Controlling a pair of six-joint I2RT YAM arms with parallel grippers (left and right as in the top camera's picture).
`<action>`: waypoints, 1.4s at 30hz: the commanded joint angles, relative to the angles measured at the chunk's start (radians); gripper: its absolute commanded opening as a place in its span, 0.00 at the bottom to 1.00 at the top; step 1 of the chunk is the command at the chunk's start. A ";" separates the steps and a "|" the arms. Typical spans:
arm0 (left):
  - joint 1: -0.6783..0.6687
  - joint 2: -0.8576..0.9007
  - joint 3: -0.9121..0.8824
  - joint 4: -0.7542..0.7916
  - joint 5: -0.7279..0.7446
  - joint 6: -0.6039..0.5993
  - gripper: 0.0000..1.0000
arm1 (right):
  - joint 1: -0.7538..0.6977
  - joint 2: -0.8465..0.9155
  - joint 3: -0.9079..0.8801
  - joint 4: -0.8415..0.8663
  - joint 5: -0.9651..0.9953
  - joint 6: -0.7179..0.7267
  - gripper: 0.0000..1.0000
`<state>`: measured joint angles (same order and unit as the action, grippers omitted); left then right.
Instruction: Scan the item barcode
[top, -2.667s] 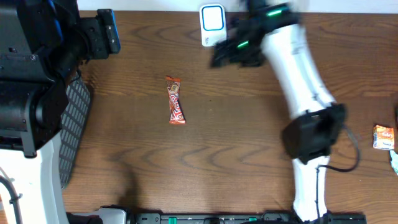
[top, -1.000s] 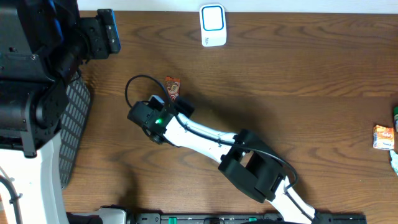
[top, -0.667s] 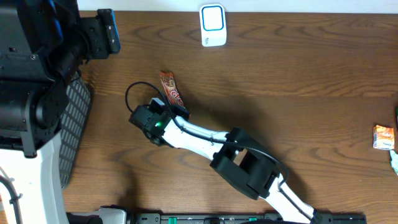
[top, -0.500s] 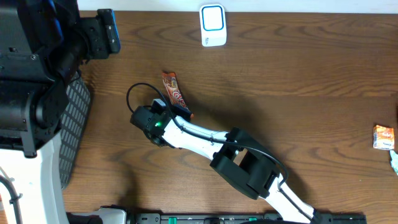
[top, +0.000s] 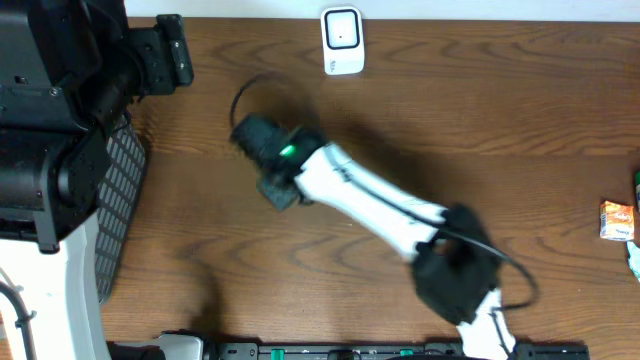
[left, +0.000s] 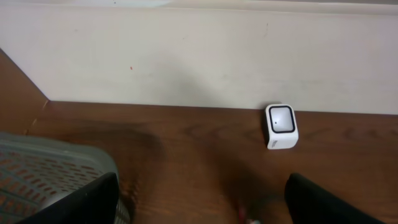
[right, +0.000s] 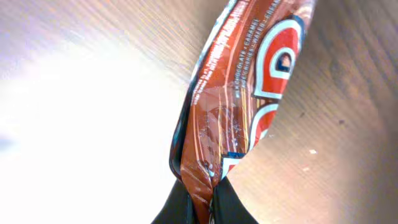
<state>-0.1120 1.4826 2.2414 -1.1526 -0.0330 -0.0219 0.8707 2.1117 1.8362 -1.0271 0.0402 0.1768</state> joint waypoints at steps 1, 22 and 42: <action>0.005 -0.007 -0.006 0.000 -0.013 0.013 0.85 | -0.080 -0.080 0.024 -0.024 -0.338 0.063 0.01; 0.005 -0.007 -0.006 0.000 -0.013 0.013 0.85 | -0.446 -0.080 -0.053 -0.181 -0.904 -0.140 0.01; 0.005 -0.007 -0.006 0.000 -0.013 0.013 0.85 | -0.527 -0.080 -0.515 0.050 -1.298 -0.373 0.01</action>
<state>-0.1120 1.4826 2.2414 -1.1530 -0.0330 -0.0219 0.3813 2.0224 1.3586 -0.9947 -1.2011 -0.1661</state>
